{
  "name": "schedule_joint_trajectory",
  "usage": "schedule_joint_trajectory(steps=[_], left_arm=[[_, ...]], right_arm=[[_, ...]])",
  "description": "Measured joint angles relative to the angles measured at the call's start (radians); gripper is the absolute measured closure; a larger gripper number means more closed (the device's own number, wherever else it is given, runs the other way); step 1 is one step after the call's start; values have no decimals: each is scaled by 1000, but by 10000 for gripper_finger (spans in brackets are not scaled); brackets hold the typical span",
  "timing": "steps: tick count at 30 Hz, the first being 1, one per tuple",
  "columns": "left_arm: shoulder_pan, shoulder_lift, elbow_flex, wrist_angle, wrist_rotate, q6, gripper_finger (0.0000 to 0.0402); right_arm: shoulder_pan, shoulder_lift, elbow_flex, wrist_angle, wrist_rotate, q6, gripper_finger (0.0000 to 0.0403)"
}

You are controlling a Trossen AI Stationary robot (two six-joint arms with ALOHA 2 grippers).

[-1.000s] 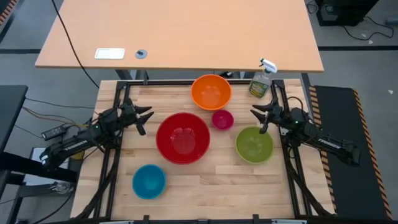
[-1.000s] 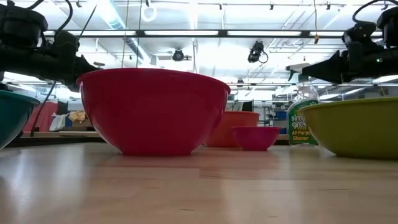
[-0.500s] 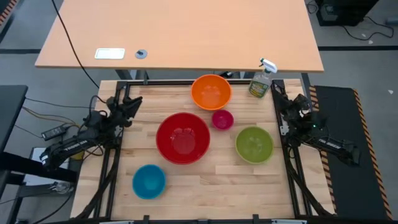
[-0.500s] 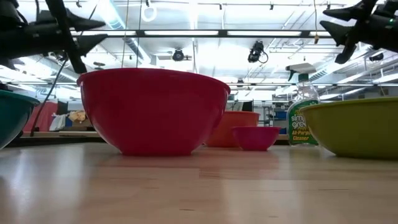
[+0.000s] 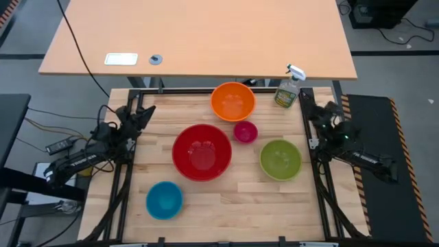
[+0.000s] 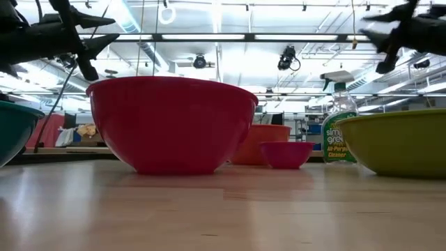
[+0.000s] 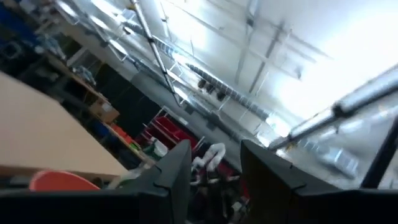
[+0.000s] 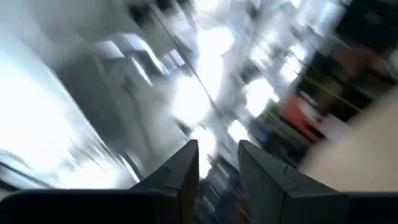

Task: Nest bowls inside each other
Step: Stack the orange bowl on the red bowl

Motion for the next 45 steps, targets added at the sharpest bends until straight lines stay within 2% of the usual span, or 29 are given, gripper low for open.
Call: schedule_joint_trajectory(steps=[2,4,9,12,17,21,24,27,33,36,40,45], left_arm=[[3,12,0,-1,-64,-41,260],[10,25,6,-13,-83,-44,260],[18,114,102,-141,-74,-10,260],[17,196,223,-302,-70,102,260],[18,382,469,-708,-80,264,260],[18,522,590,-854,-89,291,260],[18,602,632,-864,-107,262,260],[18,670,660,-864,-145,173,260],[16,733,679,-873,-163,98,260],[4,738,679,-881,-217,53,260],[-15,737,679,-893,-314,43,260],[-24,738,679,-908,-354,29,260]], right_arm=[[7,63,70,-191,-6,7,282],[14,149,130,-302,25,13,282],[19,391,279,-349,57,-13,282],[18,545,380,-439,59,-28,282],[-19,797,559,-679,59,-26,282],[-70,981,668,-825,-30,-104,272],[-115,1094,710,-844,-152,-174,249],[-154,1187,726,-845,-235,-190,208],[-201,1288,730,-803,-284,-176,114],[-212,1336,730,-778,-281,-175,85],[-225,1408,730,-676,-285,-171,78],[-227,1487,731,-594,-314,-149,110]])
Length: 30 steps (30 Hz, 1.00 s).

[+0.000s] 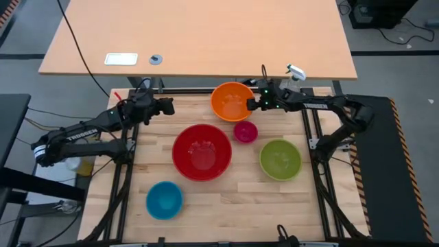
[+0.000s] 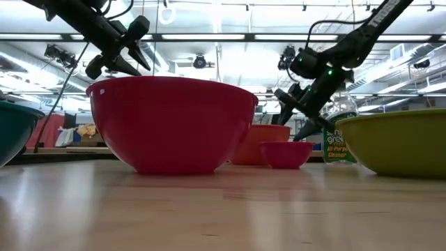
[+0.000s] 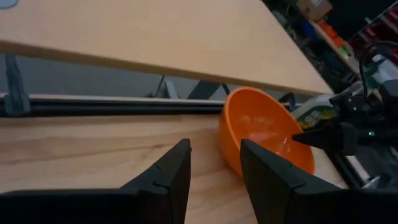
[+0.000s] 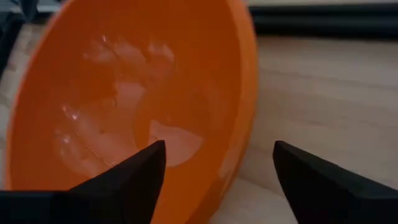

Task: Nest bowls inside each other
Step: Stack the orange bowl on the red bowl

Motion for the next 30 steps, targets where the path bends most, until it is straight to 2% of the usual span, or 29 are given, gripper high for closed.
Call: schedule_joint_trajectory(steps=[5,11,15,17,20,24,27,30], left_arm=[[-16,-1,0,-58,5,-1,260],[-21,-3,0,-65,13,-7,260],[-21,-4,0,-58,14,-6,260],[-21,-4,0,-50,14,15,260],[-21,-10,0,-31,15,59,260],[-21,-27,0,4,16,96,260],[-21,-48,0,16,16,105,260],[-20,-68,0,16,16,106,260]], right_arm=[[2,40,0,8,-22,-1,186],[2,14,0,8,-19,1,293],[-3,4,-1,30,-13,25,346],[-6,5,-3,49,-46,58,366],[-6,5,-1,125,-72,114,383],[-5,5,-3,222,-123,171,384],[-2,4,22,318,-261,168,373],[42,2,81,303,-381,124,368]])
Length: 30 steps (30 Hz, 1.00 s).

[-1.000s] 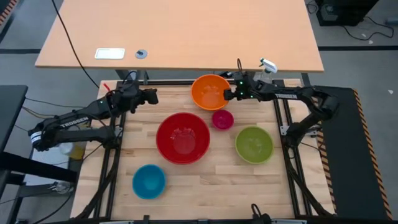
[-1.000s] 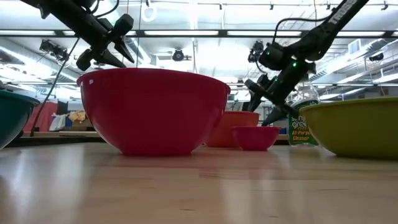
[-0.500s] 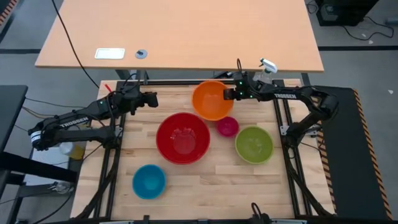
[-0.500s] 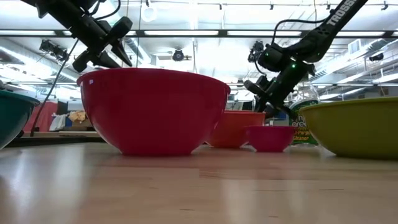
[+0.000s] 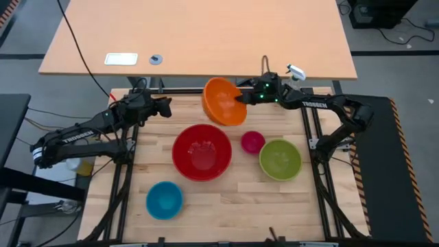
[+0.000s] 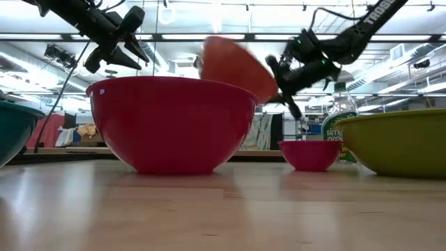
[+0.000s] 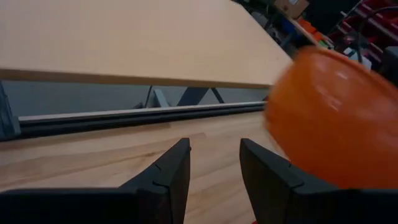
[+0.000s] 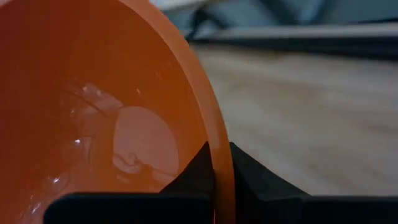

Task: Nest bowls inside each other
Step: Stack the orange bowl on the red bowl, then stack the green bowl on the orange bowl

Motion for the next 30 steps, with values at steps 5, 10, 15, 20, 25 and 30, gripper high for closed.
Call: schedule_joint_trajectory(steps=[5,10,15,20,25,30], left_arm=[[12,-21,0,-1,-2,0,260],[42,-21,0,0,-3,0,260],[53,-21,0,4,-3,-3,260],[53,-15,0,23,-3,-1,260],[49,-12,0,26,14,-6,260],[45,-16,0,32,81,12,260]], right_arm=[[146,0,124,-116,-33,-124,369],[300,3,221,-306,147,-323,369],[357,8,235,-299,206,-422,358],[359,75,240,-272,154,-440,287],[349,165,311,-297,8,-412,184],[331,161,401,-439,72,-423,132]])
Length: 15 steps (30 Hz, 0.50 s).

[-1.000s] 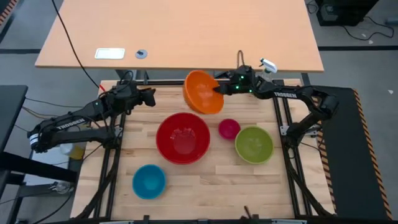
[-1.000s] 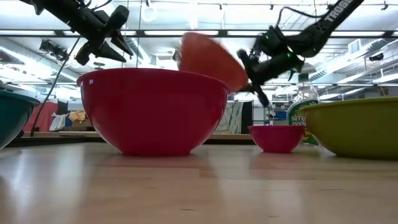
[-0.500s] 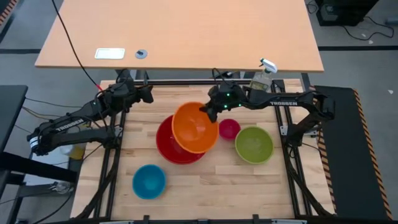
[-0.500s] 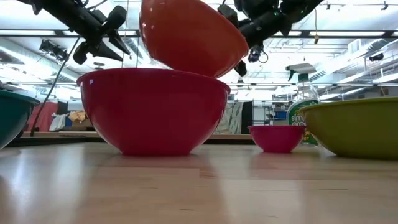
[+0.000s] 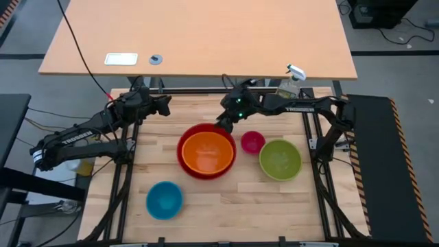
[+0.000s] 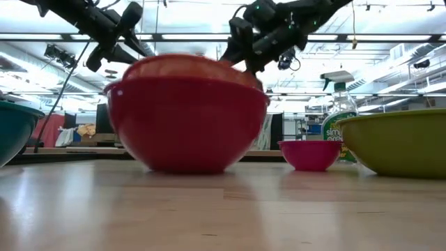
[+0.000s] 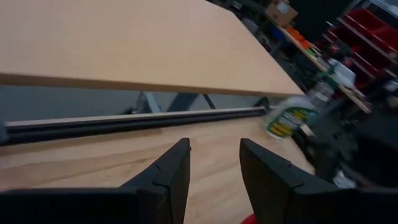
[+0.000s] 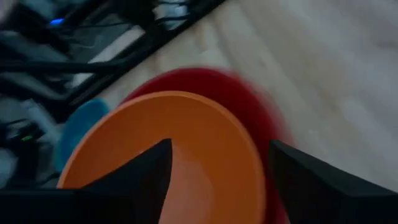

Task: Nest bowls inside each other
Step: Stack the green bowl on the orange bowl

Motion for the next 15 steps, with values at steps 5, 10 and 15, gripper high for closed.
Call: schedule_joint_trajectory(steps=[5,10,15], left_arm=[[0,-34,0,-1,116,8,260],[0,-62,0,-1,300,-39,260],[-82,-33,0,-109,486,-52,260]], right_arm=[[13,-92,66,-257,66,-5,132],[44,-202,69,-705,54,-11,146],[126,-287,47,-1091,256,-115,158]])
